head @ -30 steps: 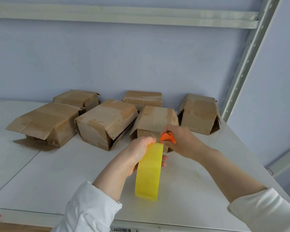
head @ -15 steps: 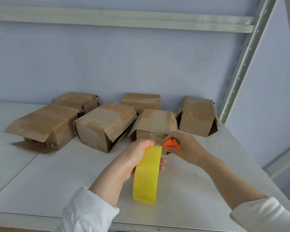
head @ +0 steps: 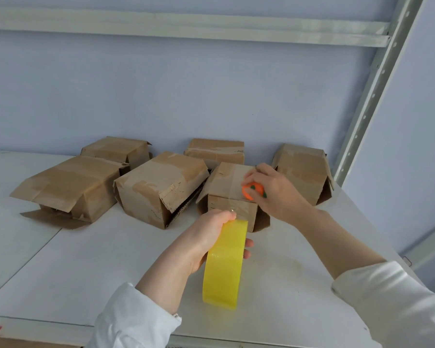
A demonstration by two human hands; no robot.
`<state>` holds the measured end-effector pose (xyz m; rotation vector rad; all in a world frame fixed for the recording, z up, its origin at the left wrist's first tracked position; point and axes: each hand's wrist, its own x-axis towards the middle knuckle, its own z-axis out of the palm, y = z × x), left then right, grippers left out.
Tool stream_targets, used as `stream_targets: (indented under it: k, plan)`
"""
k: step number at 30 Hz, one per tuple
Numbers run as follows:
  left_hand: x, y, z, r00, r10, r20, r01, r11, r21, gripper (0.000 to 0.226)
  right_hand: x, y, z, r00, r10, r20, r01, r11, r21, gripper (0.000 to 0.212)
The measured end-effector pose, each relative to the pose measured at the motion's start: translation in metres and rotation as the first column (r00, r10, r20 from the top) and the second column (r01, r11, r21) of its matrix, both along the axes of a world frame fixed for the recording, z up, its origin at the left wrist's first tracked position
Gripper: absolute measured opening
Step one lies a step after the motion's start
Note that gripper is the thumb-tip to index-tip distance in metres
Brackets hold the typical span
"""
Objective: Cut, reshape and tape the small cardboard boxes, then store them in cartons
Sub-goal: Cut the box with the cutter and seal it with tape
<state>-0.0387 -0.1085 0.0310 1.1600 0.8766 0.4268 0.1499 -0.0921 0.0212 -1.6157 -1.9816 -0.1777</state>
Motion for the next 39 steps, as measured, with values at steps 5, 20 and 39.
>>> stream_targets:
  k: [5,20,39]
  plan:
    - [-0.001,0.002,-0.002,1.0,-0.008,0.017,0.008,1.0,0.008,0.035,-0.003,0.002,-0.013,0.994,0.003,0.106,0.014,0.986,-0.166,0.05]
    - [-0.025,-0.012,-0.013,0.991,-0.054,0.123,0.041,0.994,0.106,0.023,-0.002,0.001,-0.008,0.84,-0.127,-0.528,0.038,0.984,-0.176,0.023]
    - [-0.084,-0.02,-0.015,0.965,0.164,0.205,-0.224,0.921,0.32,0.018,-0.105,-0.029,0.017,0.543,-0.025,-0.839,-0.476,0.814,-0.332,0.051]
